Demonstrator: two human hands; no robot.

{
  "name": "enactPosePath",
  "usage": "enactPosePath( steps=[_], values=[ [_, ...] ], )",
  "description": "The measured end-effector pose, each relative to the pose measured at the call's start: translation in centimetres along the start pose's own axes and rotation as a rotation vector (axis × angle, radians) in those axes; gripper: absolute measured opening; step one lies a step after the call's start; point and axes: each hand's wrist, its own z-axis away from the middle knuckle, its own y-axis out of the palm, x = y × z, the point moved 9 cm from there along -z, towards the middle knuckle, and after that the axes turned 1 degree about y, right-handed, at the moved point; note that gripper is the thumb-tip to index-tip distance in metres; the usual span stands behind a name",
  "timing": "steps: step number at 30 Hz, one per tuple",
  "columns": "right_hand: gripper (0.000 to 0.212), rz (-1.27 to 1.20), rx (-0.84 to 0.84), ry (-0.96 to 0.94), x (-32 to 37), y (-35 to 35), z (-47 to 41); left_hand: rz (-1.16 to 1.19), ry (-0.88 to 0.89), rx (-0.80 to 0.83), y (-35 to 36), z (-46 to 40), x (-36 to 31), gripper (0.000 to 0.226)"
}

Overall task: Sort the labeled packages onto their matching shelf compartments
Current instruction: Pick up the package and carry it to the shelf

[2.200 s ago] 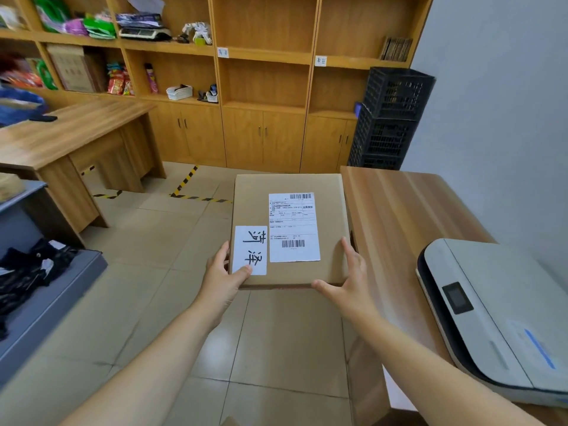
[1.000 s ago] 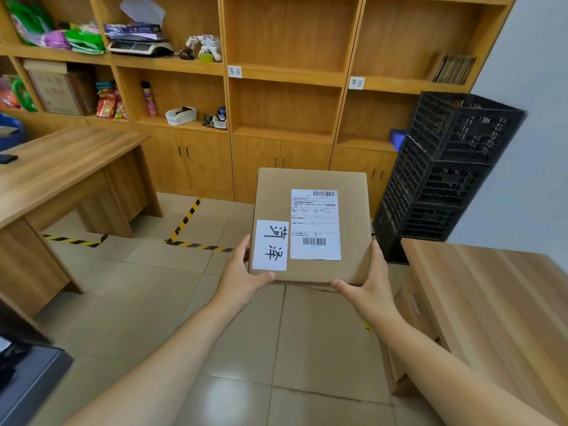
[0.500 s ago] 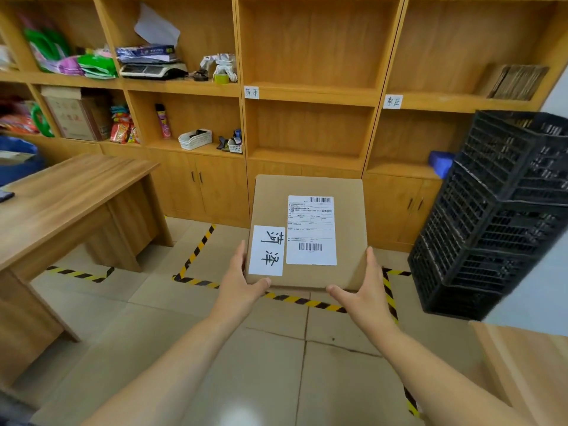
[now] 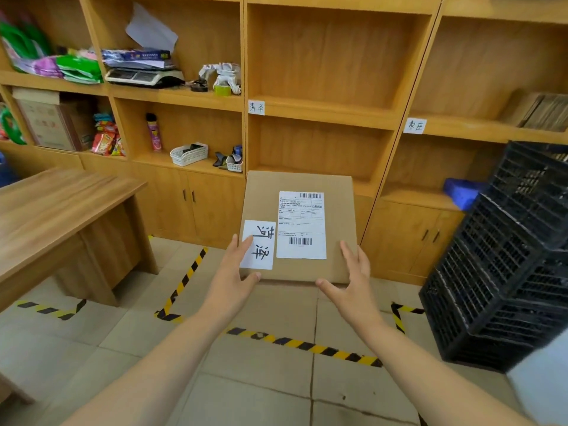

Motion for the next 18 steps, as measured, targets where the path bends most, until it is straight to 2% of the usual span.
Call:
enactPosePath(
  steps=[3, 8, 18],
  values=[
    [0.088, 0.009, -0.024, -0.007, 1.2, 2.8, -4.9, -0.003, 0.038, 0.026, -1.8, -5.6, 2.1, 0.059],
    [0.088, 0.025, -0.065, -0.001, 3.1, 7.7, -12.9, -0.002, 0.037, 0.081, -4.7, -14.7, 6.0, 0.058],
    [0.088, 0.052, -0.126, 0.055, 1.2, 12.1, -25.2, -0.004, 0.047, 0.172, -3.8, -29.0, 10.8, 0.070]
  ],
)
